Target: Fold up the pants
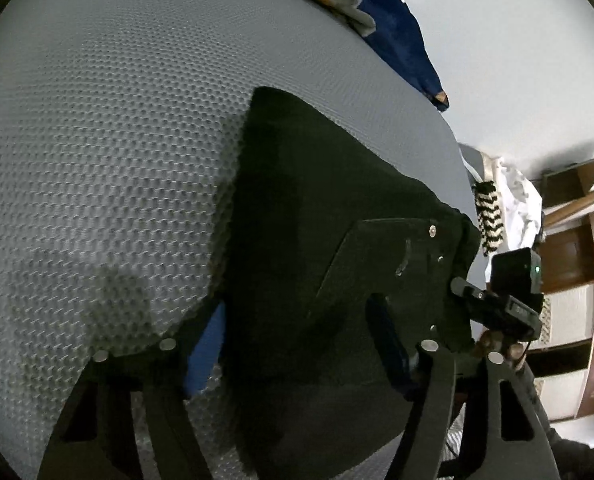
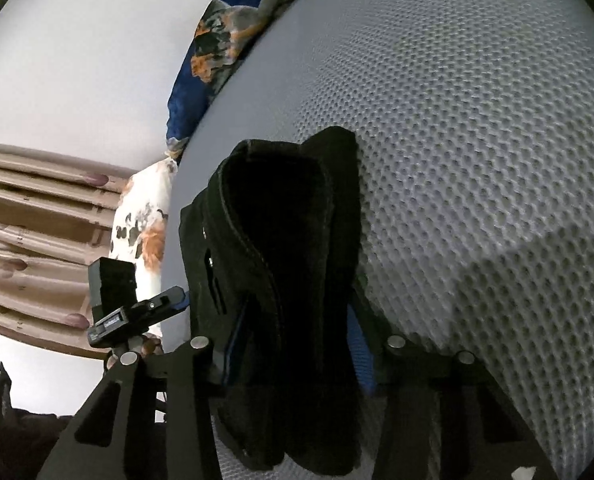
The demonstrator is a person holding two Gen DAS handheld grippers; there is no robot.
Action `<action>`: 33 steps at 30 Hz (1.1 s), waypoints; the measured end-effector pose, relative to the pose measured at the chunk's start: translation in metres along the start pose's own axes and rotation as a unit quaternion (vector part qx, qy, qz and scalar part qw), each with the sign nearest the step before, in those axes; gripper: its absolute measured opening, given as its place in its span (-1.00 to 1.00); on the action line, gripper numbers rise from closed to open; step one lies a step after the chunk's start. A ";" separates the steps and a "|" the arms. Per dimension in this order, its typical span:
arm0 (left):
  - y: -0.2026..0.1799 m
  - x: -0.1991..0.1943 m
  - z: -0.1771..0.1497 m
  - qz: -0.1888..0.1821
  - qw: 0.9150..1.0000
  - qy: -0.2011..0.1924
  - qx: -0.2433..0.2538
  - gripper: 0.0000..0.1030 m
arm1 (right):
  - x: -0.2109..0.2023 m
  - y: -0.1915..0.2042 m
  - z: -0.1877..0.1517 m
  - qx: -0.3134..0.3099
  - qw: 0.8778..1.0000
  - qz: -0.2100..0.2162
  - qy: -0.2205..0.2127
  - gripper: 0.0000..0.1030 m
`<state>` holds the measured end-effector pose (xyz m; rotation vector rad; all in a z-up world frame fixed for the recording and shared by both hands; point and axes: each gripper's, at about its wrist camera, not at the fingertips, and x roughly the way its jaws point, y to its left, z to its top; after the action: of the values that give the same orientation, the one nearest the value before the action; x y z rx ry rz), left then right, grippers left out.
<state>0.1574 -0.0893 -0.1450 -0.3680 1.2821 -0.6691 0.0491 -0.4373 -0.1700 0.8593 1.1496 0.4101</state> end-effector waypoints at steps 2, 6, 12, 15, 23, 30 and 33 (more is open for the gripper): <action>-0.003 -0.002 -0.005 0.006 1.000 -0.007 0.006 0.32 | 0.006 0.002 0.003 -0.006 1.000 0.004 0.001 -0.17; -0.009 0.004 -0.001 0.013 1.000 -0.017 0.016 0.32 | 0.010 0.002 0.006 -0.004 1.000 0.011 -0.007 -0.18; -0.007 0.003 0.000 0.030 0.999 -0.027 0.006 -0.29 | 0.006 0.011 0.001 0.006 1.000 -0.005 -0.027 -0.46; -0.012 0.001 -0.002 0.044 0.998 -0.038 0.010 -0.45 | 0.003 0.025 -0.001 -0.003 0.999 -0.027 -0.038 -0.50; -0.014 -0.016 -0.001 0.043 0.998 -0.048 0.017 -0.63 | 0.004 0.060 0.006 -0.011 0.998 -0.040 -0.050 -0.55; -0.009 -0.042 0.016 0.064 0.994 -0.079 0.027 -0.64 | 0.025 0.078 0.031 -0.026 0.998 -0.028 -0.045 -0.56; -0.005 -0.052 0.029 0.077 0.992 -0.091 0.033 -0.64 | 0.040 0.085 0.049 -0.032 0.998 -0.023 -0.042 -0.56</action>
<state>0.1771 -0.0630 -0.0949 -0.2649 1.1003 -0.5330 0.1209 -0.3755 -0.1218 0.7865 1.0702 0.3678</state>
